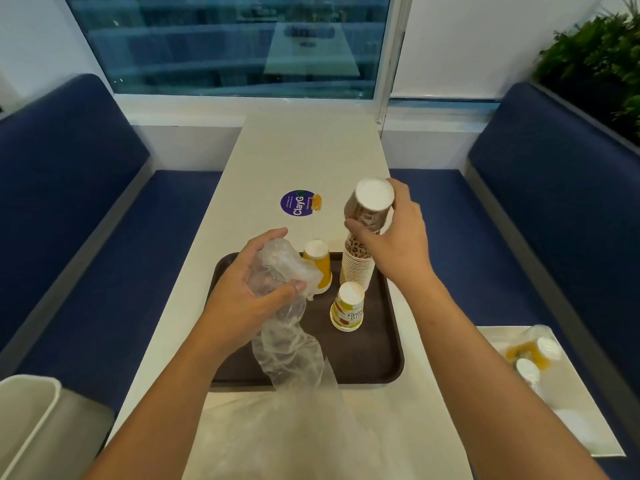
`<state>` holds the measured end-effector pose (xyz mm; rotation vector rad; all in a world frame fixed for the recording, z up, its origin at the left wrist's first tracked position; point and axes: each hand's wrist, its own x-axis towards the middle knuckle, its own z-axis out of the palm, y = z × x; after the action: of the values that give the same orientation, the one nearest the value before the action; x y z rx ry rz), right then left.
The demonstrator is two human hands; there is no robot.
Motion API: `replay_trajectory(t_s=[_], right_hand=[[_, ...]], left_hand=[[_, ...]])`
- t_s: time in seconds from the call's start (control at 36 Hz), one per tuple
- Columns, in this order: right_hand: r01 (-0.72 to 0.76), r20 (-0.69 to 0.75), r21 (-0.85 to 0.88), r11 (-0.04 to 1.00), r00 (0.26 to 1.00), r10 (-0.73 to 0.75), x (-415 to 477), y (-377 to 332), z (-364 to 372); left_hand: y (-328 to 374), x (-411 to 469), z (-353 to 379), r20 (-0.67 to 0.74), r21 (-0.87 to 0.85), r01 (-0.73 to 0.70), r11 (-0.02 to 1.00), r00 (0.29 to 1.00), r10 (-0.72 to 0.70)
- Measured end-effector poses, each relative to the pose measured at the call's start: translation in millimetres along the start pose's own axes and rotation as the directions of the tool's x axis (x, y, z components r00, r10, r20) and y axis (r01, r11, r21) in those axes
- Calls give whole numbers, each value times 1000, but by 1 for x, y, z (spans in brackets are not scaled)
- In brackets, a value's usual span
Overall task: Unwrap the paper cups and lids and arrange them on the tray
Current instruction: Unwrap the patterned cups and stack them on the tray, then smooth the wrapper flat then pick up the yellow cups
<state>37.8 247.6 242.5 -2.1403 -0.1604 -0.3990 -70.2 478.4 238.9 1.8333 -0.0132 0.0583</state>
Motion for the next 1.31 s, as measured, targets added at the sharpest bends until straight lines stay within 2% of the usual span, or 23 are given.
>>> replay_trajectory(t_s=[0.08,0.39,0.53,0.64,0.72,0.78,0.83,0.92,0.97,1.06,1.14,1.22,1.31], right_hand=[[-129,26,-4,992,991,129,9,24,16],[-299,100,-50,953,948,303,4,71,51],[-301,103,-97,949,945,310,5,73,54],[-258,-9,-193,947,965,261,0,55,40],[-178,-181,-55,983,969,165,-18,14,23],[-43,-180,122,992,981,65,-39,-19,14],[72,-26,293,953,997,-67,-63,-48,5],[70,288,379,923,939,-190,-91,-78,-1],[13,340,431,902,924,-176,-103,-84,3],[-56,273,483,874,958,-89,-117,-85,7],[-112,277,510,853,960,-39,-129,-87,4],[-163,260,601,783,966,1,-140,-88,-3],[-233,240,681,694,967,89,-145,-82,-7]], left_hand=[[-5,5,1,6,6,10,1000,1000,-10],[-17,14,0,-21,47,47,998,999,-47],[-14,14,0,-19,63,45,997,999,-44],[-2,10,-4,-4,113,17,993,1000,-17],[10,7,-8,17,169,-31,985,999,28],[21,4,-9,40,196,-68,978,997,61],[33,0,-9,82,231,-123,965,991,107],[51,-7,-8,150,327,-209,922,974,168],[60,-11,-7,170,404,-240,883,968,185],[68,-21,-6,198,446,-272,852,959,203],[71,-36,-5,217,473,-289,832,954,208],[73,-52,-7,215,529,-299,795,953,215],[71,-63,-10,210,600,-257,758,964,161]])
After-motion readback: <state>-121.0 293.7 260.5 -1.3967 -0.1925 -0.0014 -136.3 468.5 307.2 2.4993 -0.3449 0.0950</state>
